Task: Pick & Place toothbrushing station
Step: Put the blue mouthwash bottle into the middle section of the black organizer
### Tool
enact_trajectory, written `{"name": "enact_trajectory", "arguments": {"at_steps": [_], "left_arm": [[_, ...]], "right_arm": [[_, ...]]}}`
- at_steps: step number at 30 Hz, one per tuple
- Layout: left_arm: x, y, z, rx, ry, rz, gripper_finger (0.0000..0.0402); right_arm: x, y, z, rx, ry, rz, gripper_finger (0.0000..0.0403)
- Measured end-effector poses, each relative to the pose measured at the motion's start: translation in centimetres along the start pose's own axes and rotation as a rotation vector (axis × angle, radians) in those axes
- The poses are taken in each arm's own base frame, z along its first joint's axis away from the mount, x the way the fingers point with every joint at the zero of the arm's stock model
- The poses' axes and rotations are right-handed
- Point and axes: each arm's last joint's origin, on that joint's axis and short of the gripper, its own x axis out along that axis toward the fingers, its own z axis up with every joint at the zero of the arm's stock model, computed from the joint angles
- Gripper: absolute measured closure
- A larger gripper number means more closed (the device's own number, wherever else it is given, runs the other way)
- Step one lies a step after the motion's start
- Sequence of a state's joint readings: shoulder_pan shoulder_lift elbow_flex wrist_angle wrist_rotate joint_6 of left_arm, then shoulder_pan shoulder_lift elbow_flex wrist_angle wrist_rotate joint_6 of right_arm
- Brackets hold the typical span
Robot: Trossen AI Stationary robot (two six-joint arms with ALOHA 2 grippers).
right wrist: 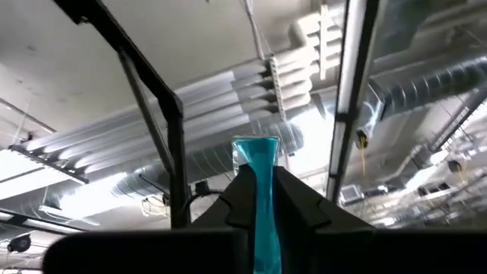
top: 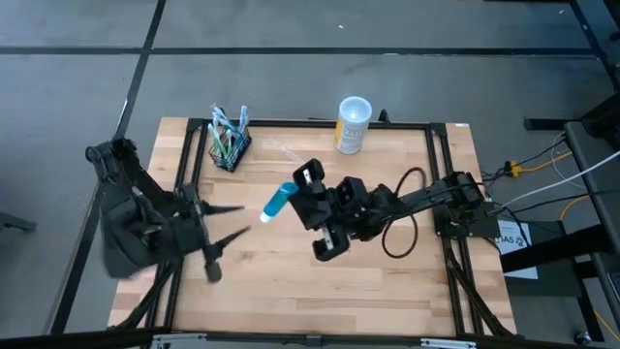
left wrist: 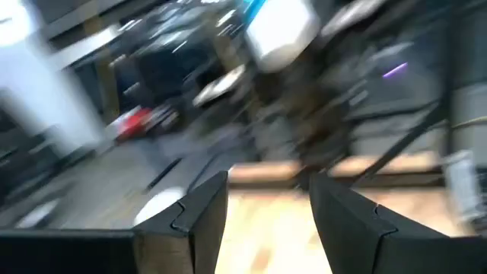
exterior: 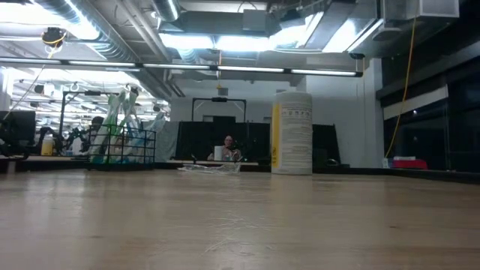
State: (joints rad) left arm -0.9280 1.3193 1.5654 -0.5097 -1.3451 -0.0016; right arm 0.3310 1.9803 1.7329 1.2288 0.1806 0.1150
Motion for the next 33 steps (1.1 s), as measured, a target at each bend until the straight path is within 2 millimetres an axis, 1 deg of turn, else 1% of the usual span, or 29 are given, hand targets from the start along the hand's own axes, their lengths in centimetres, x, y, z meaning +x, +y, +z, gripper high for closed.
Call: {"name": "enact_trajectory", "arguments": {"at_steps": [3,5,7,9,12,16,20,23,28,33], "left_arm": [[-0.5,-0.1,2.7,0.004,-0.132,-0.151,0.0221],[-0.8,0.2,3.6,0.022,-0.184,-0.155,0.0222],[-0.8,0.6,4.1,0.035,-0.204,-0.134,0.0222],[-0.5,1.3,4.6,-0.002,-0.254,-0.165,0.0222],[1.1,2.6,5.4,-0.087,-0.328,-0.158,0.0222],[3.7,3.7,5.7,-0.184,-0.395,-0.158,0.0222],[5.9,3.9,5.6,-0.269,-0.454,-0.249,0.0222],[6.6,3.9,5.6,-0.281,-0.465,-0.253,0.0222],[6.9,3.3,5.7,-0.303,-0.510,-0.300,0.0222],[7.5,2.5,5.4,-0.301,-0.505,-0.310,0.0222]], "right_arm": [[0.4,0.5,1.3,-0.032,-0.029,0.032,0.0369],[0.6,0.7,2.1,-0.055,-0.045,0.053,0.0371],[0.7,0.9,2.6,-0.076,-0.053,0.074,0.0371],[0.8,1.1,3.1,-0.099,-0.061,0.085,0.0371],[1.0,1.4,3.8,-0.123,-0.076,0.117,0.0371],[1.0,1.5,4.1,-0.155,-0.093,0.150,0.0371],[1.5,1.7,4.7,-0.169,-0.123,0.181,0.0371],[1.7,1.7,5.0,-0.189,-0.133,0.192,0.0371],[2.7,1.3,5.9,-0.204,-0.137,0.214,0.0371],[2.9,0.9,5.9,-0.205,-0.119,0.213,0.0371]]}}
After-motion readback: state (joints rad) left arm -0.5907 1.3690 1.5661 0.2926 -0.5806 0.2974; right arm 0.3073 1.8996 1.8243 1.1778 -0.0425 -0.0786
